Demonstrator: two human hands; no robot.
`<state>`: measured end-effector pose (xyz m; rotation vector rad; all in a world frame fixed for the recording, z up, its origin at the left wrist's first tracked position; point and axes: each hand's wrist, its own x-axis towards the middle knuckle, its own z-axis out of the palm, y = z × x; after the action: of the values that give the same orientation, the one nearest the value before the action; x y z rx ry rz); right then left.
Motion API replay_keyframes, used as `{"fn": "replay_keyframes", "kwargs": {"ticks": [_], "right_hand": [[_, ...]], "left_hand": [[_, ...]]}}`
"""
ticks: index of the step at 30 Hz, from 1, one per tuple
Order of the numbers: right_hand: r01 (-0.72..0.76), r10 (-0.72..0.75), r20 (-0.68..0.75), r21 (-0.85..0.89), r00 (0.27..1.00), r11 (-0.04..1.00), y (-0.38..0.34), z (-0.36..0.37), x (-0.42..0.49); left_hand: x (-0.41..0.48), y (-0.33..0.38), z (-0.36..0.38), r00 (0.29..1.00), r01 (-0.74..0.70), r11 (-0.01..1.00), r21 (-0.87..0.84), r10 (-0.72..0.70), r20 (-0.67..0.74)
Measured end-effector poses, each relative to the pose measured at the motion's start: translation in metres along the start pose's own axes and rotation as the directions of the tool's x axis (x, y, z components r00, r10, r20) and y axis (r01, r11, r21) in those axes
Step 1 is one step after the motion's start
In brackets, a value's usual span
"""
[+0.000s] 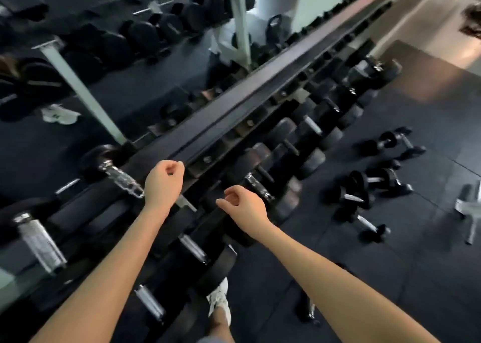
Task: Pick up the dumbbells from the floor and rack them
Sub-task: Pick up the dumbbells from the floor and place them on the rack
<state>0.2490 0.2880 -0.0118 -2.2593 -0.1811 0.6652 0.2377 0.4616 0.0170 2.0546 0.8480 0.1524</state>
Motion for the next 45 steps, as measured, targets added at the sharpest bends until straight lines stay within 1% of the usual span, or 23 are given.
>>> {"fn": "replay_keyframes", "kwargs": {"ticks": [3, 5, 8, 10, 13, 16, 19, 21, 23, 26, 31, 34, 36, 38, 40, 42, 45], "right_hand": [[-0.052, 0.069, -0.138, 0.120, 0.988, 0.991, 0.061, -0.042, -0.061], [-0.096, 0.150, -0.215, 0.242, 0.965, 0.966, 0.112, -0.070, -0.109], [-0.143, 0.289, -0.259, 0.467, 0.922, 0.873, 0.187, -0.104, -0.181], [-0.186, 0.379, -0.268, 0.543, 0.886, 0.819, 0.234, -0.120, -0.226], [-0.257, 0.522, -0.305, 0.611, 0.796, 0.749, 0.300, -0.132, -0.283], [-0.310, 0.651, -0.310, 0.687, 0.693, 0.657, 0.357, -0.129, -0.322], [-0.333, 0.736, -0.284, 0.752, 0.614, 0.569, 0.404, -0.119, -0.341], [-0.345, 0.780, -0.256, 0.787, 0.572, 0.511, 0.435, -0.111, -0.342], [-0.353, 0.810, -0.225, 0.814, 0.541, 0.462, 0.468, -0.102, -0.333], [-0.350, 0.835, -0.185, 0.845, 0.518, 0.404, 0.526, -0.087, -0.303], [-0.331, 0.837, -0.160, 0.867, 0.523, 0.373, 0.649, -0.052, -0.218], [-0.335, 0.840, -0.157, 0.867, 0.520, 0.369, 0.730, -0.021, -0.164], [-0.349, 0.842, -0.153, 0.860, 0.518, 0.372, 0.783, 0.002, -0.127], [-0.377, 0.846, -0.148, 0.846, 0.513, 0.377, 0.833, 0.024, -0.092], [-0.433, 0.840, -0.161, 0.797, 0.519, 0.421, 0.881, 0.047, -0.059], [-0.489, 0.829, -0.171, 0.737, 0.532, 0.466, 0.923, 0.068, -0.030], [-0.588, 0.802, -0.137, 0.611, 0.582, 0.531, 0.971, 0.092, 0.006]], "left_hand": [[-0.063, 0.038, 0.046, 0.979, -0.077, 0.986, -0.146, 0.103, 0.178], [-0.121, 0.066, 0.082, 0.923, -0.080, 0.967, -0.243, 0.164, 0.347], [-0.207, 0.105, 0.136, 0.780, -0.079, 0.945, -0.317, 0.257, 0.571], [-0.256, 0.124, 0.170, 0.669, -0.104, 0.943, -0.315, 0.301, 0.680], [-0.317, 0.142, 0.219, 0.520, -0.177, 0.939, -0.293, 0.342, 0.783], [-0.360, 0.147, 0.265, 0.398, -0.221, 0.940, -0.260, 0.330, 0.856], [-0.385, 0.139, 0.313, 0.308, -0.243, 0.947, -0.212, 0.282, 0.909], [-0.392, 0.127, 0.349, 0.269, -0.253, 0.953, -0.168, 0.237, 0.934], [-0.390, 0.112, 0.389, 0.251, -0.260, 0.957, -0.126, 0.193, 0.949], [-0.375, 0.084, 0.458, 0.253, -0.298, 0.952, -0.064, 0.144, 0.957], [-0.329, 0.005, 0.599, 0.252, -0.445, 0.896, -0.006, 0.131, 0.959], [-0.306, -0.059, 0.687, 0.256, -0.488, 0.872, 0.035, 0.105, 0.961], [-0.293, -0.107, 0.741, 0.267, -0.491, 0.869, 0.059, 0.086, 0.960], [-0.282, -0.156, 0.791, 0.303, -0.471, 0.877, 0.097, 0.058, 0.951], [-0.273, -0.206, 0.837, 0.341, -0.453, 0.879, 0.146, 0.020, 0.940], [-0.265, -0.253, 0.879, 0.389, -0.471, 0.858, 0.205, -0.007, 0.921], [-0.256, -0.306, 0.927, 0.489, -0.525, 0.799, 0.292, 0.002, 0.873]]}}
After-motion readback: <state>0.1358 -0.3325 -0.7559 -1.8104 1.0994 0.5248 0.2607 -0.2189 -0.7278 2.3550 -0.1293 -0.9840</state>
